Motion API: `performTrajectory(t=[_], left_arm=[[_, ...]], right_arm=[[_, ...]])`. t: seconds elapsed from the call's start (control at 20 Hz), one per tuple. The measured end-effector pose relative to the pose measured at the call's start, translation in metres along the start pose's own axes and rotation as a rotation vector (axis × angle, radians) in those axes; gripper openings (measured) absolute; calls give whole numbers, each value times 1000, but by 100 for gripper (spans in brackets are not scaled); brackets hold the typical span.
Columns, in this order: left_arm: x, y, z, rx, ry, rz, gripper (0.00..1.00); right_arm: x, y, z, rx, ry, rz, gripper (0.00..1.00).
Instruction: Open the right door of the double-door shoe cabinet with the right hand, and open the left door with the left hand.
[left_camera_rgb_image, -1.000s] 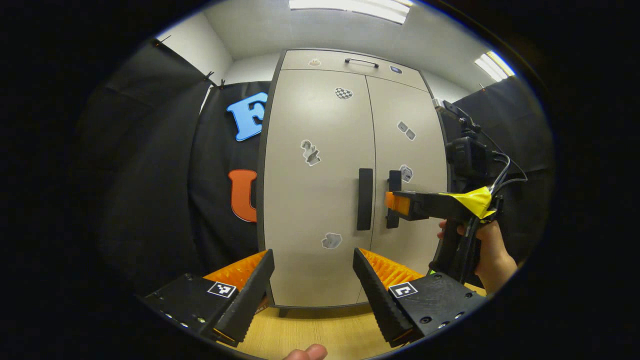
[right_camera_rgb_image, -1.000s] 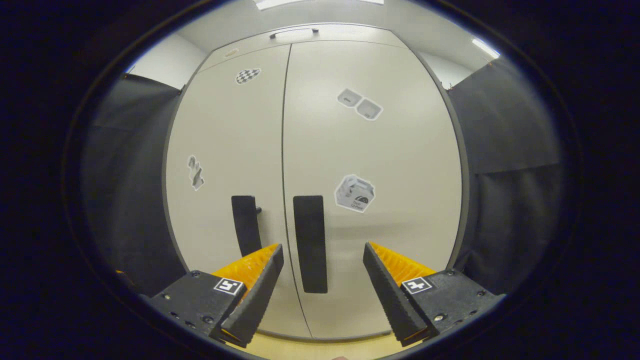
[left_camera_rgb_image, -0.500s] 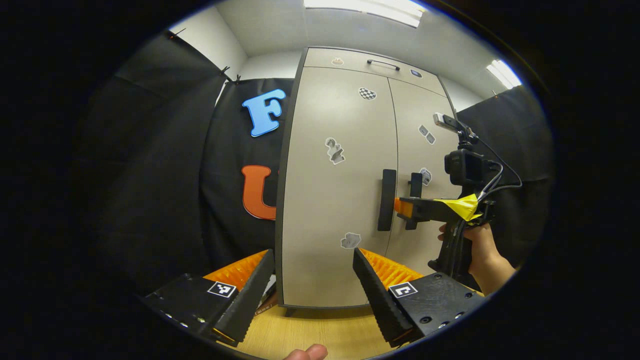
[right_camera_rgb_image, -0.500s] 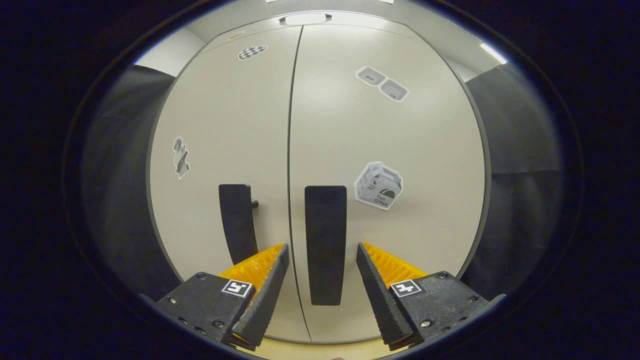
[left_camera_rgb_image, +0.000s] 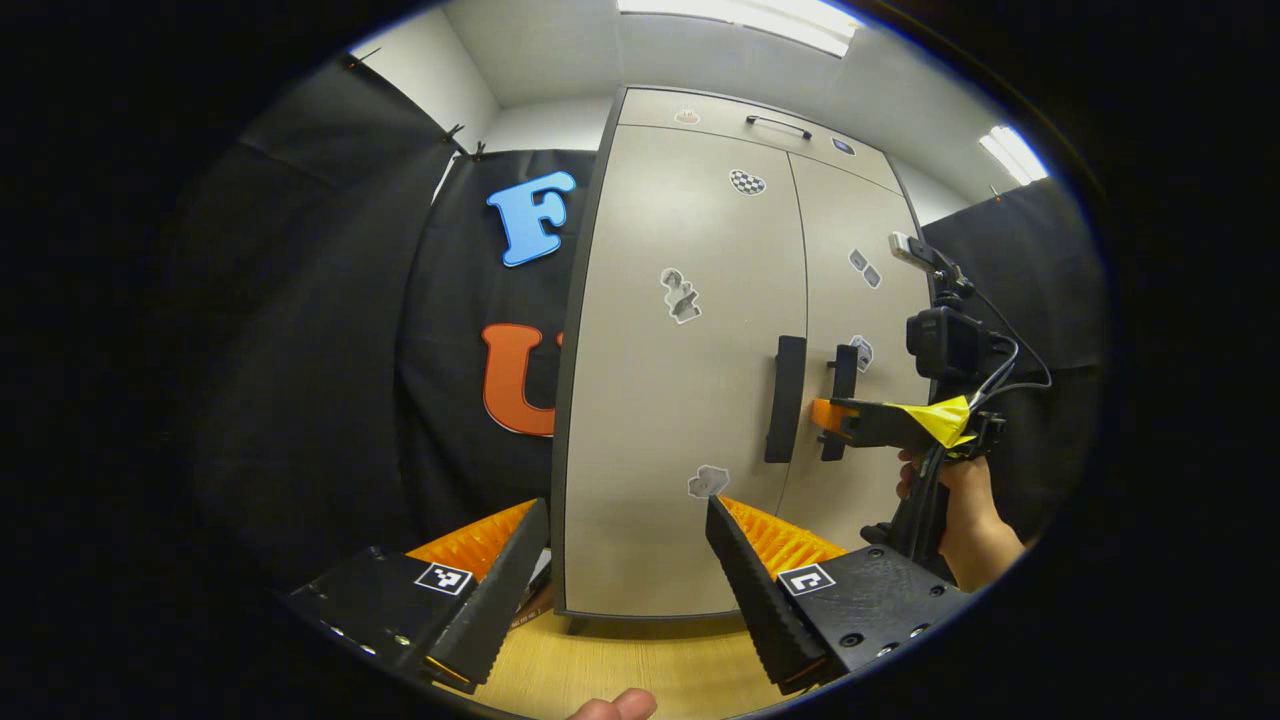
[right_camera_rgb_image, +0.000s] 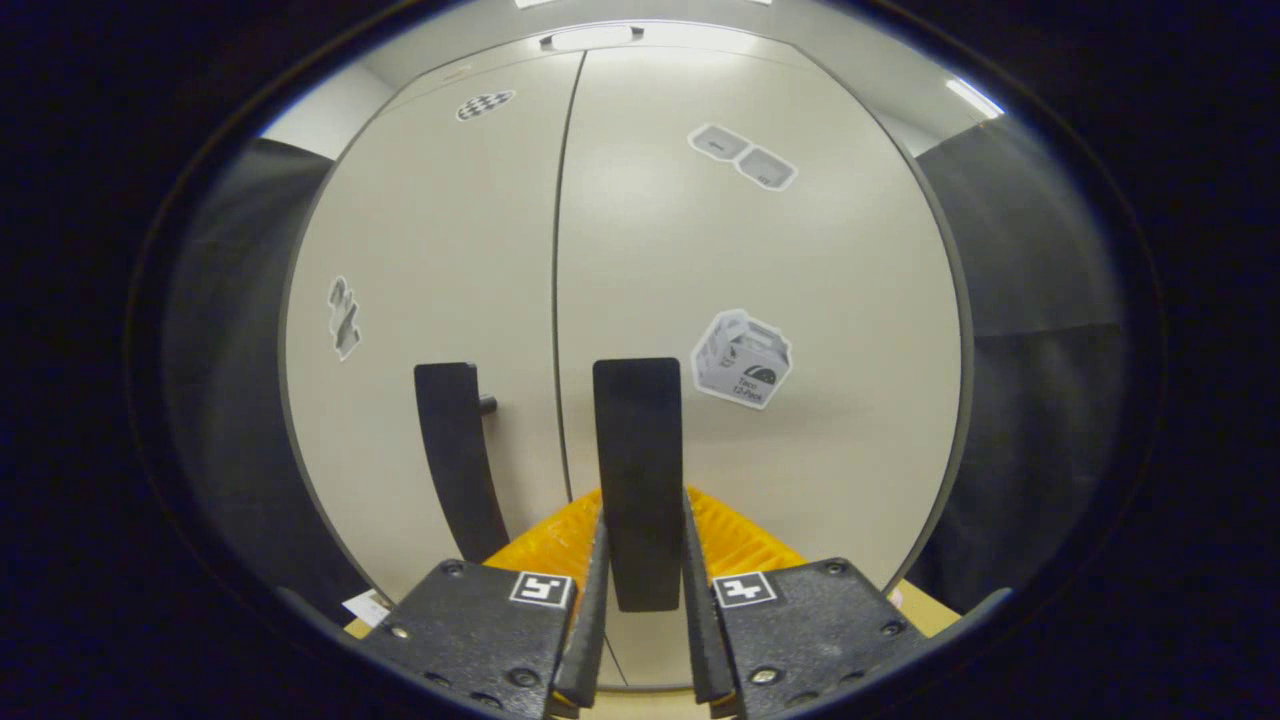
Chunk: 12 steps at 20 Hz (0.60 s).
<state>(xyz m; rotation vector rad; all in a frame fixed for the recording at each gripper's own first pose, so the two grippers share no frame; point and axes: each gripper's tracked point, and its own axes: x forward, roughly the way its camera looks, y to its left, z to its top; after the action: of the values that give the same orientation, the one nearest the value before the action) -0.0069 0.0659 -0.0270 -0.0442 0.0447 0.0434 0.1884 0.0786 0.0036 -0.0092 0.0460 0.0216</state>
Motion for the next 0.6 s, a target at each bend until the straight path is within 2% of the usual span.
performTrajectory(t=[0.1, 0.25, 0.35, 0.6], left_arm=[[0, -2, 0, 0, 0, -3, 95], [0, -3, 2, 3, 0, -6, 95], [3, 1, 1, -1, 3, -1, 95], [11, 7, 4, 9, 0, 9, 95]], right_arm=[[0, -1, -1, 12, -4, -11, 33], [1, 0, 0, 21, -16, -15, 16], [-1, 0, 0, 27, -15, -1, 10], [-9, 1, -1, 20, -2, 36, 8]])
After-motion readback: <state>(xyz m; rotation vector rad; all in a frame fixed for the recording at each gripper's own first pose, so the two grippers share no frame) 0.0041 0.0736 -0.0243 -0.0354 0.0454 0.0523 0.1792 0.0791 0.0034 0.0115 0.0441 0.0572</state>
